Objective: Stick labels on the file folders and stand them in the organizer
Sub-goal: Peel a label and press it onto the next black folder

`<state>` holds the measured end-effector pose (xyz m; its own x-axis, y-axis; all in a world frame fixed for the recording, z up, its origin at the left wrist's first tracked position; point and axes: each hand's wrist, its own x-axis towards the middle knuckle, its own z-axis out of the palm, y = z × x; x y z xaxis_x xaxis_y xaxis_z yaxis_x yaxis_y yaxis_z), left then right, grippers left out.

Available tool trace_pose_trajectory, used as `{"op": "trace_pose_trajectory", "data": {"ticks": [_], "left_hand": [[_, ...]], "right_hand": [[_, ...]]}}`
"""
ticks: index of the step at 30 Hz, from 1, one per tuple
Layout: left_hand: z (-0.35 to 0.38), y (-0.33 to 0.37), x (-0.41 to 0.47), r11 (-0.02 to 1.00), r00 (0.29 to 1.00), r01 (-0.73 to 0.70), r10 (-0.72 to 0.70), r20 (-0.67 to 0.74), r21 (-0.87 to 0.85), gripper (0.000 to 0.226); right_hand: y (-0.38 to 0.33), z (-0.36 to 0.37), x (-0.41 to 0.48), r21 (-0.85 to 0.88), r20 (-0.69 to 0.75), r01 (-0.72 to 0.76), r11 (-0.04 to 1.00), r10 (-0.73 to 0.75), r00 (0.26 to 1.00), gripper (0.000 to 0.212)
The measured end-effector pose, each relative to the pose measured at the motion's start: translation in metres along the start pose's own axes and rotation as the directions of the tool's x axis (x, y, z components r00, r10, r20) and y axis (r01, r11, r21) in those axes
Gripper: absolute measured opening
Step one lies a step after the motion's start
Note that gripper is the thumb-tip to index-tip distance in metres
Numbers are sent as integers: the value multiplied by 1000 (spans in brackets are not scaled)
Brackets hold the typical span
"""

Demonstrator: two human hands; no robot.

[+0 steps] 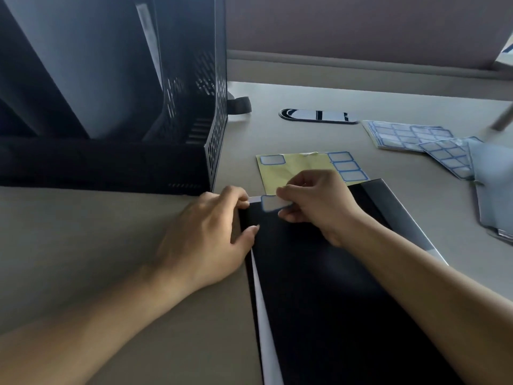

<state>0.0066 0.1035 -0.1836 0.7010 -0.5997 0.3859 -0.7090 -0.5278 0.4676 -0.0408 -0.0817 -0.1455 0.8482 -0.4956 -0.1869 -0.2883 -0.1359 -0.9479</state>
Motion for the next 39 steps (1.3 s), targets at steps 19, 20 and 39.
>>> {"op": "trace_pose_trajectory", "data": {"ticks": [19, 20, 39], "left_hand": [[-9, 2, 11, 725, 973, 226, -142, 179, -651, 48], [-10, 4, 12, 649, 967, 253, -157, 199, -718, 46], [-8, 13, 29, 99, 840, 525, -223, 495, -845, 37]], "right_hand": [[0, -4, -6, 34, 43, 94, 995, -95, 995, 14], [1, -4, -6, 34, 44, 105, 994, -106, 993, 15], [1, -1, -22, -102, -74, 362, 927, -370, 926, 17]]}}
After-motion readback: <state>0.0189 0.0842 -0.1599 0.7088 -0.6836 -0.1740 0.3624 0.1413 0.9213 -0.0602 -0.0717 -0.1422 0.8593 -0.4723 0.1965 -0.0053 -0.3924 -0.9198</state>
